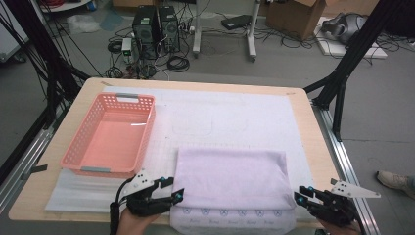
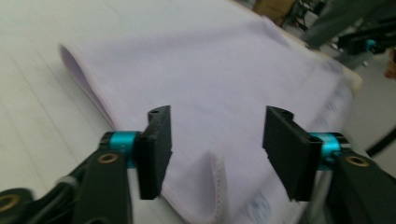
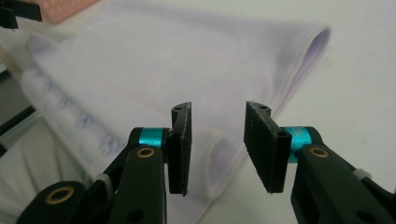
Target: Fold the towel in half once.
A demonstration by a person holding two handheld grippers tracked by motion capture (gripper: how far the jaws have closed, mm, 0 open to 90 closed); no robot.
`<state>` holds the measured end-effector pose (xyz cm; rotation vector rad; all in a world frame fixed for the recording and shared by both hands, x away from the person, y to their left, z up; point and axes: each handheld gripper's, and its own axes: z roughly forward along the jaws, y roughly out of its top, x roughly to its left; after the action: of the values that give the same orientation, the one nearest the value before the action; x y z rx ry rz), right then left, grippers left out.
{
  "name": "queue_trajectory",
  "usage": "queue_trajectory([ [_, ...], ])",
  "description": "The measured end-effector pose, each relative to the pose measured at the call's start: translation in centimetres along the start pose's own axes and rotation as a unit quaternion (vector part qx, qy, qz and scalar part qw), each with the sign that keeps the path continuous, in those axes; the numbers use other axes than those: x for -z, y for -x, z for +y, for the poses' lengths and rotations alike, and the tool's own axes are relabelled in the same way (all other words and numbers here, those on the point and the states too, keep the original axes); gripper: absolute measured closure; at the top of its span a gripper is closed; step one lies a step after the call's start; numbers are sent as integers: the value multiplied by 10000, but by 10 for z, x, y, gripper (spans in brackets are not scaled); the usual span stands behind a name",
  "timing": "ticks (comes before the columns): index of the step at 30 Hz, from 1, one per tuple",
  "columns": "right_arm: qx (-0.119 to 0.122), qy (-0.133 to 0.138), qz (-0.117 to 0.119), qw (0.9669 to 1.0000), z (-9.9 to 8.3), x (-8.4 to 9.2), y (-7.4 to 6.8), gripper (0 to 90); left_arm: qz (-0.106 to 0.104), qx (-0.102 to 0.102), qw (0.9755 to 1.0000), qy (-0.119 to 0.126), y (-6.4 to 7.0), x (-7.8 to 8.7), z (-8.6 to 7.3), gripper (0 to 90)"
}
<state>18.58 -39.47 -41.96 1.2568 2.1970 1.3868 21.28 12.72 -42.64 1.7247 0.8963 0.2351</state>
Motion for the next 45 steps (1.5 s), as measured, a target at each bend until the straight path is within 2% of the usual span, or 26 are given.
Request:
queue_trajectory([
  [2,53,48,-164,9998,8,-6,4,613,191,-83,9997,103,-9,-6,9,415],
  [5,70,-108,-411,9991,18,-26,13,604,375,42,9993,51,-28,-22,19,418],
  [9,73,-379,-842,9957,28,-58,26,517,620,276,9973,-280,-52,-47,23,414],
  [11,25,-442,-963,9944,33,-71,33,475,742,356,9958,-402,-60,-57,23,413],
  [14,60,-686,-1080,9918,37,-87,39,436,950,351,9931,-585,-65,-68,22,405],
  [17,91,-854,-1027,9910,38,-97,40,400,1084,412,9900,-804,-68,-75,22,403],
  [19,148,-898,-1042,9904,39,-99,38,373,1109,402,9893,-863,-68,-76,22,406],
  [22,284,-990,-1021,9894,40,-100,37,362,1133,222,9887,-953,-64,-78,22,421],
  [24,281,-1050,-1022,9888,41,-100,36,378,1086,60,9885,-1053,-59,-81,22,462],
  [26,319,-1071,-1002,9887,42,-100,35,441,1259,-171,9854,-1137,-53,-84,22,483],
  [29,277,-1085,-896,9897,42,-99,33,601,1353,-161,9844,-1114,-53,-84,21,521],
  [33,136,-1082,-798,9908,42,-98,33,718,1447,-235,9828,-1119,-51,-84,21,552],
  [35,168,-1092,-757,9910,42,-98,32,753,1463,-273,9826,-1110,-51,-84,21,561],
  [37,178,-1088,-718,9913,42,-98,31,775,1454,-310,9830,-1079,-50,-84,21,569],
  [38,170,-1088,-723,9913,41,-98,31,776,1349,-406,9843,-1062,-48,-83,20,644],
  [39,165,-1069,-717,9915,41,-98,31,776,1426,-524,9824,-1082,-46,-85,20,671],
  [40,158,-1062,-709,9917,41,-98,31,776,1420,-552,9824,-1080,-45,-85,20,665],
  [43,129,-1040,-690,9921,41,-98,32,781,1280,-340,9852,-1090,-49,-84,20,681],
  [45,108,-1048,-666,9922,41,-98,32,796,1135,-370,9866,-1115,-48,-85,20,747],
])
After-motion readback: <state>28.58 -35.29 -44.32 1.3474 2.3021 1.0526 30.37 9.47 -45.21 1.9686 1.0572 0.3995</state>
